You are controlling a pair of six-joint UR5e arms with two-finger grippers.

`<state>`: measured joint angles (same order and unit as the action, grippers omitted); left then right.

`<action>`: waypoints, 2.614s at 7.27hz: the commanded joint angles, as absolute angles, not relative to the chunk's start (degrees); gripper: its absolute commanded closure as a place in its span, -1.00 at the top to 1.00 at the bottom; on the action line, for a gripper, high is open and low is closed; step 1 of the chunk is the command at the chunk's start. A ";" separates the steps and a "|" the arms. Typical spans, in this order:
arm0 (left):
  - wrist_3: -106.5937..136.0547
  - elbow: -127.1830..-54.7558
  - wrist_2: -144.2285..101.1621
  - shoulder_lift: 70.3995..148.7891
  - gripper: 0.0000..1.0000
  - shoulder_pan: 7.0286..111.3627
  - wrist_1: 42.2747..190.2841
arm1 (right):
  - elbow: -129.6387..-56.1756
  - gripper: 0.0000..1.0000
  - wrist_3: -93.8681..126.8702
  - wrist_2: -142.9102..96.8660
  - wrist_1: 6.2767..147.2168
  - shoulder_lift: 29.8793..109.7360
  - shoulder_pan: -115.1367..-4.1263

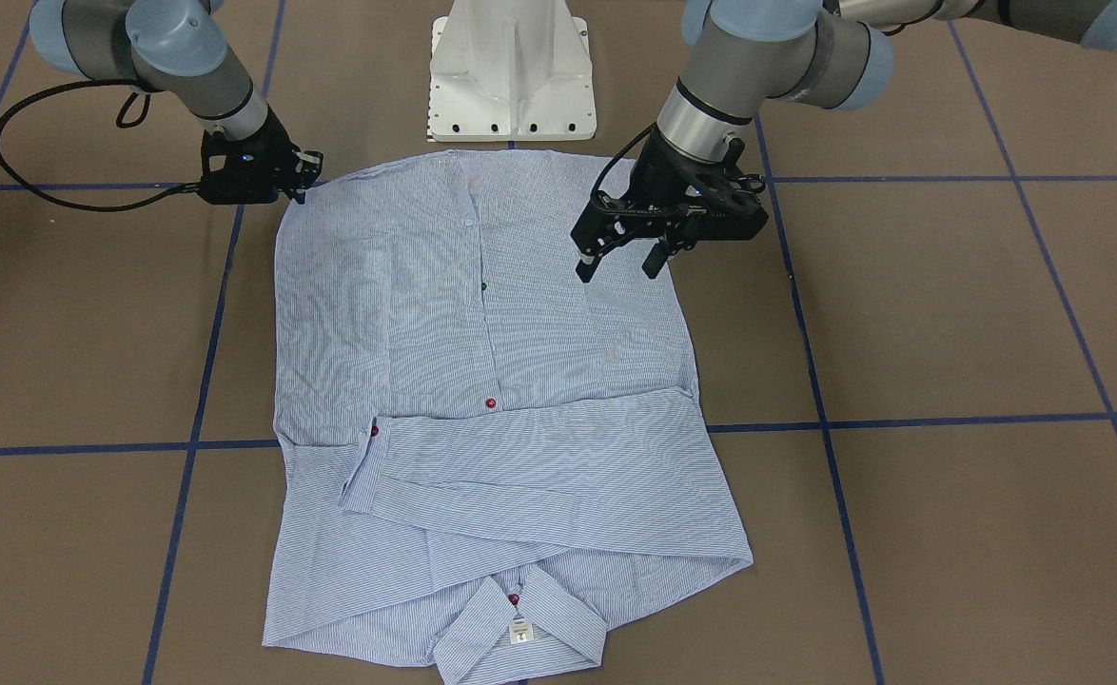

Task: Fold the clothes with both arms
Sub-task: 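Position the right gripper at the hem corner nearest it, left gripper holding still, then move the left gripper down to the hem corner nearest it while the right holds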

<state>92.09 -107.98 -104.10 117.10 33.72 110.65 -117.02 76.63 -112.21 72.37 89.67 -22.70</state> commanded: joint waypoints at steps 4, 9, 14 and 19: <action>105.87 -114.08 -95.38 103.89 0.98 12.08 110.39 | -120.32 -1.00 76.90 -110.13 72.16 88.86 -24.51; 108.54 -113.91 -94.57 104.41 0.90 8.70 103.10 | -120.94 -1.00 76.90 -110.21 72.16 88.16 -25.40; 106.10 -113.73 -92.90 104.33 0.79 8.79 101.87 | -120.76 -1.00 76.90 -110.30 72.16 88.24 -25.58; 98.62 -113.56 -92.64 104.41 0.69 8.79 101.69 | -120.67 -1.00 76.90 -110.30 72.16 88.24 -25.66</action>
